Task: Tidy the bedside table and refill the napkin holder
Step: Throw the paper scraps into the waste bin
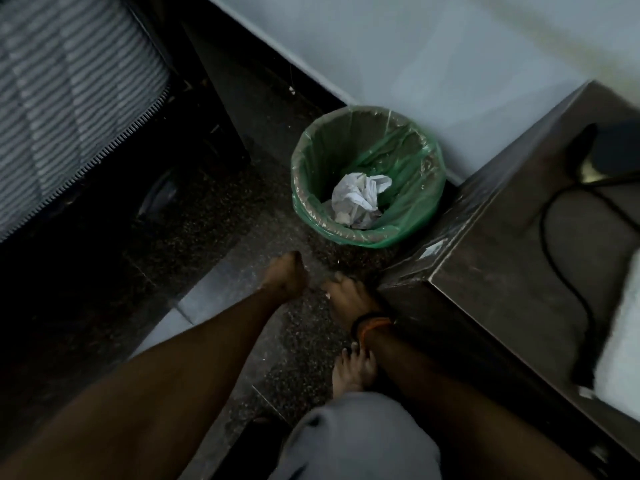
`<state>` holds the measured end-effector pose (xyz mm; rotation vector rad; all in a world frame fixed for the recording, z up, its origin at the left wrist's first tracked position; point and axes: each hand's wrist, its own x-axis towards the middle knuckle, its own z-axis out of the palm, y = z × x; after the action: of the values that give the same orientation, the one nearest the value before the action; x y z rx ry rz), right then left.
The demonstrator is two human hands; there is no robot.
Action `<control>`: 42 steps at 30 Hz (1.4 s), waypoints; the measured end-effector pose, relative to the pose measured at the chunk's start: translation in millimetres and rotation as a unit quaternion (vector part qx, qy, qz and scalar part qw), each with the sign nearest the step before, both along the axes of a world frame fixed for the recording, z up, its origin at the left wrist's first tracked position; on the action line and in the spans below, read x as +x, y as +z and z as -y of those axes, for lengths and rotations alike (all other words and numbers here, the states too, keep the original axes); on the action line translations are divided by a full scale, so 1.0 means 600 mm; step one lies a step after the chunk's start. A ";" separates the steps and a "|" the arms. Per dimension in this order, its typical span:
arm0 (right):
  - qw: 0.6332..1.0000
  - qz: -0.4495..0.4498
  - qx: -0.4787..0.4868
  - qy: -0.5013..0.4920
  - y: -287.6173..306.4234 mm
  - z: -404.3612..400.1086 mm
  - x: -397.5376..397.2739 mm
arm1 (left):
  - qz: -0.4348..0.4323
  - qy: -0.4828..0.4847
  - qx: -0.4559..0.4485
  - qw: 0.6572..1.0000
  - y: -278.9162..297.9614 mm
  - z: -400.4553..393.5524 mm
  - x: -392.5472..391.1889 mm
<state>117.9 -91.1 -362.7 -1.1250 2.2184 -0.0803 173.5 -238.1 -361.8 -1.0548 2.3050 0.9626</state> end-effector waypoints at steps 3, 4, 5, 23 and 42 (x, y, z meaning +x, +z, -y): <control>0.999 -0.010 -0.034 0.005 0.043 0.020 -0.002 | -0.026 0.014 -0.016 0.999 0.060 0.021 -0.003; 0.999 -0.018 -0.049 0.004 0.058 0.027 0.002 | -0.038 0.018 -0.019 0.999 0.079 0.028 -0.001; 0.998 -0.023 -0.061 0.001 0.070 0.032 0.006 | -0.053 0.023 -0.019 0.998 0.098 0.032 0.004; 0.938 -0.112 -0.123 -0.304 0.284 0.118 -0.148 | -0.218 0.147 0.011 0.965 0.259 0.074 -0.106; 0.872 -0.126 -0.287 -0.376 0.409 -0.011 -0.130 | -0.242 0.012 0.092 0.966 0.299 -0.034 -0.143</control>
<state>39.8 -84.7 -117.3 -0.4662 2.8473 -1.0284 87.6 -217.7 -182.7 -0.8399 2.5115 1.5533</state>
